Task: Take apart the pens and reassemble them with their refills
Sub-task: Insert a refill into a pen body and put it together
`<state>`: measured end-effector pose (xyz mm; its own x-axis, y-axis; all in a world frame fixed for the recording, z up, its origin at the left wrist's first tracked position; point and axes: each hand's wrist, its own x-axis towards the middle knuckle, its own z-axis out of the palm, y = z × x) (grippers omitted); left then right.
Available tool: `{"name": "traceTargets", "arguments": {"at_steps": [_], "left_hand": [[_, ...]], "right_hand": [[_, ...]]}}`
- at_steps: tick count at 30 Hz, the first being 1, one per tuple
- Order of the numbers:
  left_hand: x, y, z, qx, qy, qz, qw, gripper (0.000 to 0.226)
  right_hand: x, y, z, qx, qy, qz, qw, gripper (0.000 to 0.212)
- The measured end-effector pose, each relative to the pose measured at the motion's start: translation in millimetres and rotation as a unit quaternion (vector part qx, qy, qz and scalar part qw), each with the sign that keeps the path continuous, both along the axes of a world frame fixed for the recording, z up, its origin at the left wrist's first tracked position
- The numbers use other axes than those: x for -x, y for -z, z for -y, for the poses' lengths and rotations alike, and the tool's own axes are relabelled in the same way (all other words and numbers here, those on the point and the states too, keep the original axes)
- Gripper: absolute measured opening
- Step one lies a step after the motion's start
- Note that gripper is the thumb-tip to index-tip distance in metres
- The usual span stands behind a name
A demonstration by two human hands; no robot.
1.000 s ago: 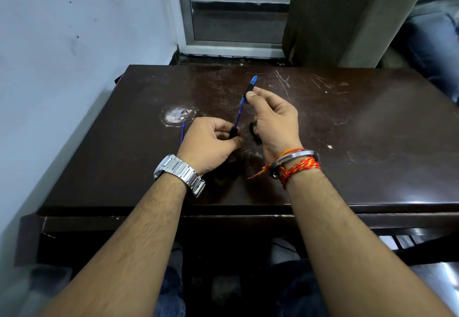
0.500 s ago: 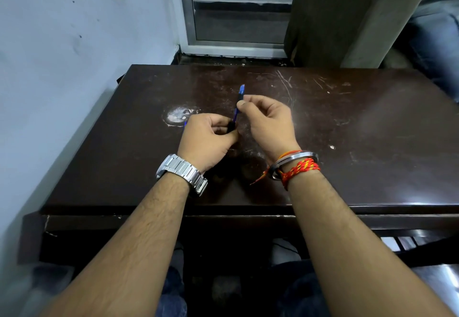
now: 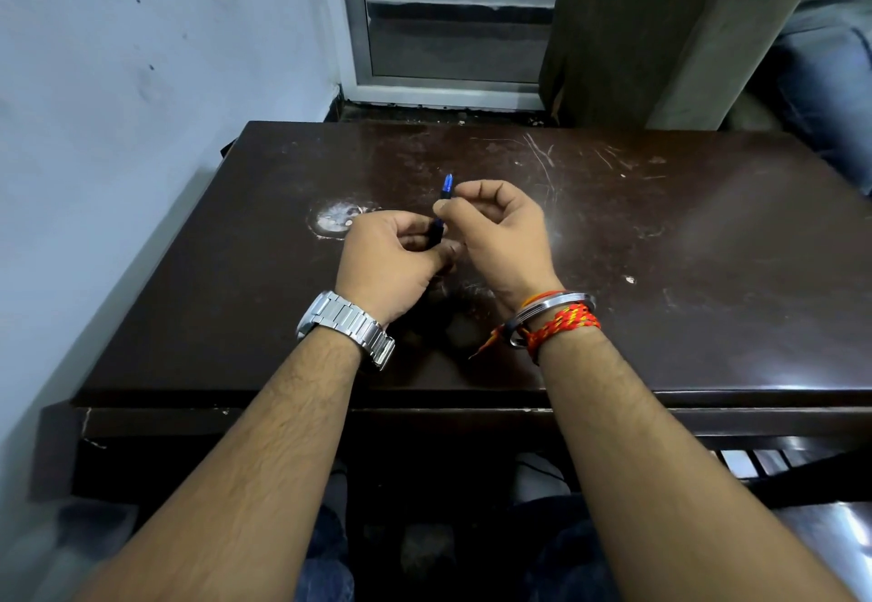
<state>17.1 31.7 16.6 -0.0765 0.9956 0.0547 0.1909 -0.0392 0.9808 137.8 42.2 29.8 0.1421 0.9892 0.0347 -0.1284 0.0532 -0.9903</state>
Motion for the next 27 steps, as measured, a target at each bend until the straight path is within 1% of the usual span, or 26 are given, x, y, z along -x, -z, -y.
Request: {"name": "traceTargets", "arguments": {"at_steps": [6, 8, 11, 13, 15, 19, 21, 23, 27], "left_hand": [[-0.1, -1.5, 0.9, -0.024, -0.001, -0.061, 0.998, 0.017], [-1.8, -3.2, 1.8, -0.028, -0.004, -0.068, 0.997, 0.02], [-5.4, -5.6, 2.0, -0.015, 0.002, -0.026, 1.0, 0.012], [-5.7, -6.0, 1.5, -0.006, 0.004, -0.005, 1.0, 0.018], [-4.5, -5.0, 1.1, 0.001, -0.006, 0.006, 1.0, 0.016], [-3.1, -4.4, 1.3, -0.023, -0.026, -0.019, 0.999, 0.027], [-5.9, -6.6, 2.5, -0.026, -0.014, -0.007, 1.0, 0.025], [-8.7, -7.9, 3.0, -0.008, -0.003, 0.023, 1.0, 0.019], [-5.5, -5.6, 2.2, -0.004, -0.009, 0.007, 1.0, 0.017]], "right_hand": [[0.2, 4.2, -1.6, -0.02, 0.016, 0.004, 1.0, 0.033], [0.2, 3.7, -1.3, -0.019, 0.027, 0.005, 0.999, 0.033], [-0.8, 0.8, 0.1, -0.002, 0.027, -0.015, 1.0, 0.028], [-1.5, -0.6, 1.0, 0.008, 0.024, -0.023, 0.999, 0.025], [-1.9, -1.1, 1.0, 0.005, 0.029, -0.015, 0.999, 0.021], [-1.7, -1.6, 0.7, -0.002, 0.033, -0.004, 0.999, 0.017], [-2.1, -2.1, 1.4, -0.003, 0.029, -0.005, 1.0, 0.015], [-2.5, -2.8, 2.8, 0.002, 0.019, -0.013, 1.0, 0.013], [-3.5, -3.9, 3.5, -0.002, 0.017, -0.003, 1.0, 0.014]]}}
